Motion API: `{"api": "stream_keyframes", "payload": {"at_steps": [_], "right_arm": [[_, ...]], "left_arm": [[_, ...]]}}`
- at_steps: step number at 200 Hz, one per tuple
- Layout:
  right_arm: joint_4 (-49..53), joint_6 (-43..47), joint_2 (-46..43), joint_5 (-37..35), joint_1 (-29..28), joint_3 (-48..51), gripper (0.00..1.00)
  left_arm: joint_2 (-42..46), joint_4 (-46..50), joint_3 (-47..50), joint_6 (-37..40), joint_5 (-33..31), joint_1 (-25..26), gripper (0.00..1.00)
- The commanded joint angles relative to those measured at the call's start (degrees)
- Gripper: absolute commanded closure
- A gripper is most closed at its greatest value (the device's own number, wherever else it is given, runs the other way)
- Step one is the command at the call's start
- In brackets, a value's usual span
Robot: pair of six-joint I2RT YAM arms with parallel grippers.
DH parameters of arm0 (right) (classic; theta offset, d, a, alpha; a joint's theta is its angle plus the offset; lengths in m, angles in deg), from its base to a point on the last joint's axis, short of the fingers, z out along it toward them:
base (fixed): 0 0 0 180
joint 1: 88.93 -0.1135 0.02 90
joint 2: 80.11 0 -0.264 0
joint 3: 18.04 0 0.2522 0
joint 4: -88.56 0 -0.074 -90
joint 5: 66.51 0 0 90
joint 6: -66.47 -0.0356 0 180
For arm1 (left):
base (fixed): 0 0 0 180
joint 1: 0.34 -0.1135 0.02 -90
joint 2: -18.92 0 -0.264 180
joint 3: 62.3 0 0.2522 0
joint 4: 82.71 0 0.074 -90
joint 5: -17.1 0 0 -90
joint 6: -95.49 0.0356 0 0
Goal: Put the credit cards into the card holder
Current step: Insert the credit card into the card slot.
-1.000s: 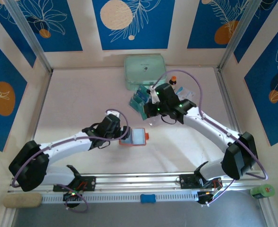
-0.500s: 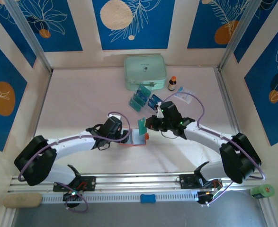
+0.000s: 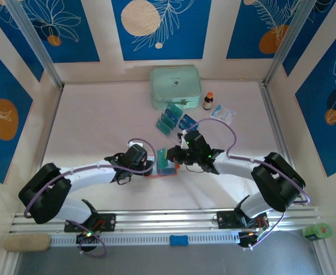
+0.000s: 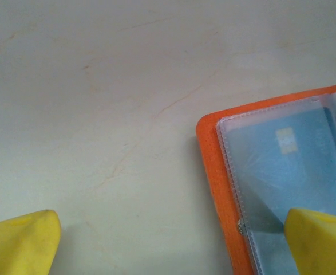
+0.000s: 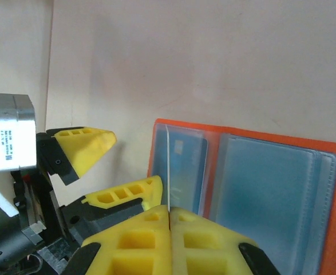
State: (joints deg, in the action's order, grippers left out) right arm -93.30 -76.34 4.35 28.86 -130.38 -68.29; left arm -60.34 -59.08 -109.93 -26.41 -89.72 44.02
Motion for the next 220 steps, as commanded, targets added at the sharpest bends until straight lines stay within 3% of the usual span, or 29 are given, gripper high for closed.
{"api": "stream_keyframes", "payload": {"at_steps": [1, 80, 220], "right_arm": [[-4.13, -0.66, 0.51, -3.02, -1.21, 0.71, 1.0], [-9.61, -0.95, 2.6, -8.24, -2.91, 3.06, 1.0], [-16.03, -0.7, 8.57, -8.27, -3.62, 3.95, 1.0]], "left_arm": [[-0.18, 1.59, 1.28, -1.62, -1.59, -0.02, 0.0], [-0.36, 1.45, 2.04, -2.39, -1.96, 0.01, 0.0], [-0.16, 1.23, 1.98, -2.26, -1.81, 0.0, 0.0]]}}
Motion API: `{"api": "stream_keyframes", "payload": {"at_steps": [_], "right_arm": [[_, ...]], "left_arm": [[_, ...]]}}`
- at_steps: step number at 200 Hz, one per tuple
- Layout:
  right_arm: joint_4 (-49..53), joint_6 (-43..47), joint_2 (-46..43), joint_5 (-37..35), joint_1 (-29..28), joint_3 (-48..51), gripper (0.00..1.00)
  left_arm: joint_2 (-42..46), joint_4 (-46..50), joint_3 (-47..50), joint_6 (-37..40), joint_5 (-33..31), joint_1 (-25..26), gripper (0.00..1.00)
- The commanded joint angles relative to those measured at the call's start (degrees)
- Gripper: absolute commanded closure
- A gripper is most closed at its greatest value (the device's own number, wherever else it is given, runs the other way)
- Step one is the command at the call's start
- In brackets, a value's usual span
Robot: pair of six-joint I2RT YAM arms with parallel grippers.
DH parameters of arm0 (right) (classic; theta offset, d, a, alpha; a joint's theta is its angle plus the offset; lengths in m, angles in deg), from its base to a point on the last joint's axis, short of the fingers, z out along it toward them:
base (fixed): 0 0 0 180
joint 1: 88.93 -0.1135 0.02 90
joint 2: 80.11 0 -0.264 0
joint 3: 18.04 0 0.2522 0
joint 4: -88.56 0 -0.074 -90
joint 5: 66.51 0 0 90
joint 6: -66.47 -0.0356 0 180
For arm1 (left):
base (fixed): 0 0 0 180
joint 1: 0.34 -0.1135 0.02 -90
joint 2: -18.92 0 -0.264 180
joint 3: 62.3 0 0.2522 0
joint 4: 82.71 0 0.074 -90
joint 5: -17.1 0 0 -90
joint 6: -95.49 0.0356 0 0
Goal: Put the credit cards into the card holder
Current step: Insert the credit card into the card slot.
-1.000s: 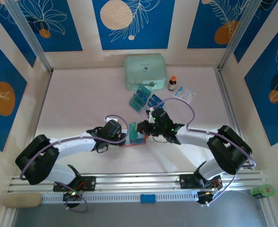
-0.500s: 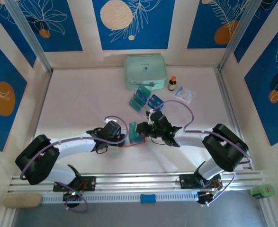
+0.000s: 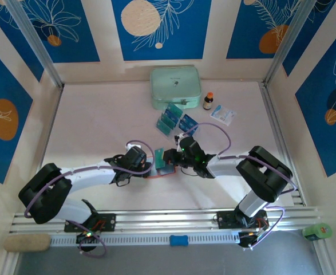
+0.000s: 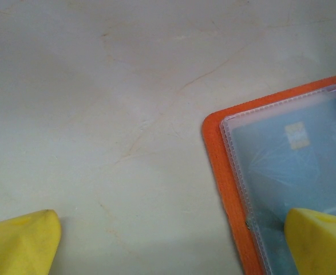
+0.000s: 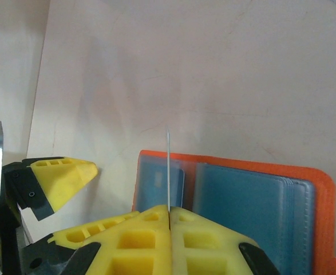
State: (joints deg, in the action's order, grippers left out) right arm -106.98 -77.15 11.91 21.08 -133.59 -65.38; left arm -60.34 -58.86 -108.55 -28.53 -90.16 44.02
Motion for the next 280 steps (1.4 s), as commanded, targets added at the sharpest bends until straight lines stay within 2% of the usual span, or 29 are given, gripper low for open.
{"api": "stream_keyframes", "payload": {"at_steps": [1, 172, 280], "right_arm": [[-2.34, 0.11, 0.98, -0.49, -0.41, 1.05, 1.0], [-5.5, -1.97, 3.81, 0.26, -1.21, 2.71, 1.0], [-5.84, -3.57, 2.6, -0.05, -1.38, 5.64, 1.0]], "left_arm": [[-0.13, 1.0, 0.59, -0.16, -1.42, -0.03, 0.0], [0.33, 0.67, 0.68, -0.09, -1.25, -0.06, 0.0], [0.34, 0.29, 0.77, -0.05, -1.21, -0.06, 0.0]]}}
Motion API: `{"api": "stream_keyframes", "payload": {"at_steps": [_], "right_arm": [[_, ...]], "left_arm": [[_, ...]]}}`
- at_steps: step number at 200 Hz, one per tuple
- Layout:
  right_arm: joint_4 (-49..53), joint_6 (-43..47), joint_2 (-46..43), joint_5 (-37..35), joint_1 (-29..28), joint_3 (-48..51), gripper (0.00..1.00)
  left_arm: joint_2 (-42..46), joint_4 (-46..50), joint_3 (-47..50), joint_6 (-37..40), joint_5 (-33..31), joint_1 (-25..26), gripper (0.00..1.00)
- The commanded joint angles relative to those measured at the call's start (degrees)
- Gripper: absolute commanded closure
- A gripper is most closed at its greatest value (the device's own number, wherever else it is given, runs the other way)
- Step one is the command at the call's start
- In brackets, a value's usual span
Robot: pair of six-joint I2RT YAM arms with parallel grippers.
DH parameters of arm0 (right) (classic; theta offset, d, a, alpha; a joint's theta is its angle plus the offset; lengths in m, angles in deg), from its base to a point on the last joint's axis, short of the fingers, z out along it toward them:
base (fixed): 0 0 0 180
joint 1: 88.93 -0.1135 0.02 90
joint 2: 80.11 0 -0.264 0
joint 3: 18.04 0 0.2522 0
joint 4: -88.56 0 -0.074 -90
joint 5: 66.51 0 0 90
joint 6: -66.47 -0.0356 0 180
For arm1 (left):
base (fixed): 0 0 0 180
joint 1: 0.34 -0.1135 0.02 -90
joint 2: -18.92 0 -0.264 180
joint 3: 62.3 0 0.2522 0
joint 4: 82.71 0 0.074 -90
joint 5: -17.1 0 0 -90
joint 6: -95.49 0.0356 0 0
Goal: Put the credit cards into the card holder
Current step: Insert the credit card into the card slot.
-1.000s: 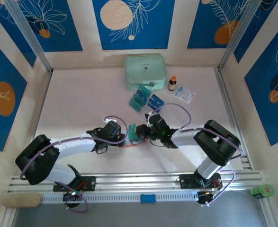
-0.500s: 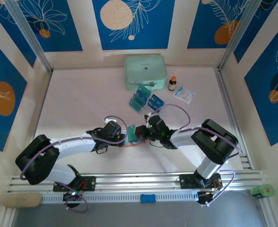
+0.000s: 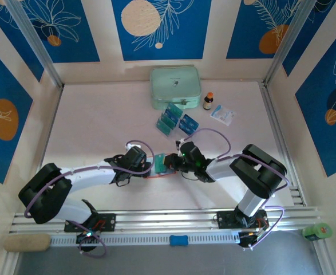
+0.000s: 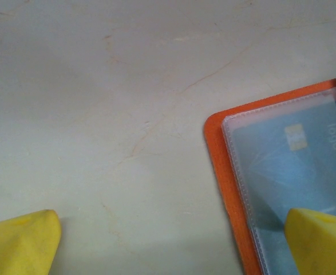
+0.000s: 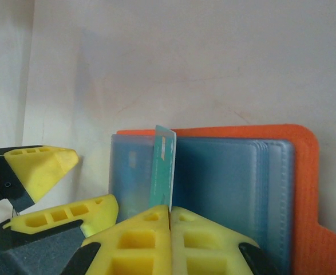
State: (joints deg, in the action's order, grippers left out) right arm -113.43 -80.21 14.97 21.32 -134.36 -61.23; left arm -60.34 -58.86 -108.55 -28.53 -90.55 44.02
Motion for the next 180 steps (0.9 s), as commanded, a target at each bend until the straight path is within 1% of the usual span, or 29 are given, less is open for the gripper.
{"api": "stream_keyframes", "payload": {"at_steps": [1, 102, 180], "right_arm": [[0.6, -0.52, -0.49, -0.29, -0.62, 1.48, 1.0], [0.94, -0.82, 0.2, 0.59, -1.59, 1.76, 1.0], [3.96, -1.15, -0.17, 0.07, -1.59, 1.25, 1.0]], "left_arm": [[0.34, 0.33, 0.81, -0.06, -0.81, -0.06, 0.0], [0.49, 0.4, 0.76, 0.01, -0.88, -0.06, 0.0], [0.51, 0.37, 0.77, -0.04, -0.86, -0.03, 0.0]]}}
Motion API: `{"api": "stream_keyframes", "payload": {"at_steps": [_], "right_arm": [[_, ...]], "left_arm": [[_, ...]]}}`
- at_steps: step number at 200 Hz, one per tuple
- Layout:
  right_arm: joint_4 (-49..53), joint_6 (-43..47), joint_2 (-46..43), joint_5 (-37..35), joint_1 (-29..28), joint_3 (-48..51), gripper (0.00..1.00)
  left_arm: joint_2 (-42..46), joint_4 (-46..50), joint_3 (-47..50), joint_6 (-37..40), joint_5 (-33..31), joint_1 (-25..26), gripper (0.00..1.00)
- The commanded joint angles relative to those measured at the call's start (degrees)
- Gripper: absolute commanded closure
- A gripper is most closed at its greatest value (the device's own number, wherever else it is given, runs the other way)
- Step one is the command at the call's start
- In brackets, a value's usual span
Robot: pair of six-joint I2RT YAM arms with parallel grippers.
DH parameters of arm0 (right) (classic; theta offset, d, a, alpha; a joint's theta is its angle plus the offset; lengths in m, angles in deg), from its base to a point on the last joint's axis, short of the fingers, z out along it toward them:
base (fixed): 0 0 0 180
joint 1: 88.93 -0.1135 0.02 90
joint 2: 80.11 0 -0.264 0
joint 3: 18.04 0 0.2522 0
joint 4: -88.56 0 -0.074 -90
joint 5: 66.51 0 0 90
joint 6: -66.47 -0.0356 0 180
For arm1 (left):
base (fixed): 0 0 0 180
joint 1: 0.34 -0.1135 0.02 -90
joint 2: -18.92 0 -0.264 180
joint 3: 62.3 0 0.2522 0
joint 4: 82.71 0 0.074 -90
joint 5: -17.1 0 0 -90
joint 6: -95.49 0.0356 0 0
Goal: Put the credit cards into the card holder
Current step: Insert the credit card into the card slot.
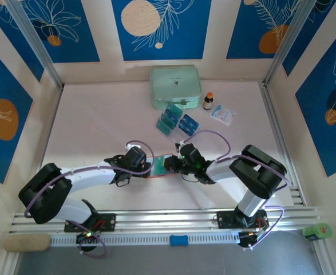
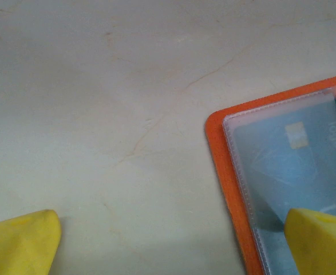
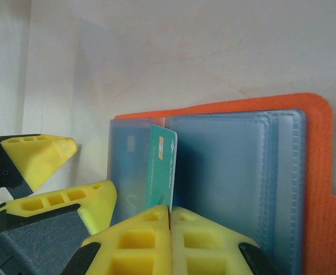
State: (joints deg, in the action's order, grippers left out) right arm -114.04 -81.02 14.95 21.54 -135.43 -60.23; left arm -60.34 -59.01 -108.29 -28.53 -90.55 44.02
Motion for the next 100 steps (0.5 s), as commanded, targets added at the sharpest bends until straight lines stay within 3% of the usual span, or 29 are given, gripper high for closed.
{"api": "stream_keyframes", "payload": {"at_steps": [1, 100], "right_arm": [[4.57, -0.34, -0.15, -0.15, -0.52, 0.24, 1.0], [13.9, 0.14, 1.98, 1.54, -0.35, -5.26, 1.0]], "left_arm": [[0.51, 0.48, 0.5, -0.06, -0.83, -0.05, 0.0], [0.57, 0.44, 0.65, -0.03, -0.89, 0.0, 0.0]]}}
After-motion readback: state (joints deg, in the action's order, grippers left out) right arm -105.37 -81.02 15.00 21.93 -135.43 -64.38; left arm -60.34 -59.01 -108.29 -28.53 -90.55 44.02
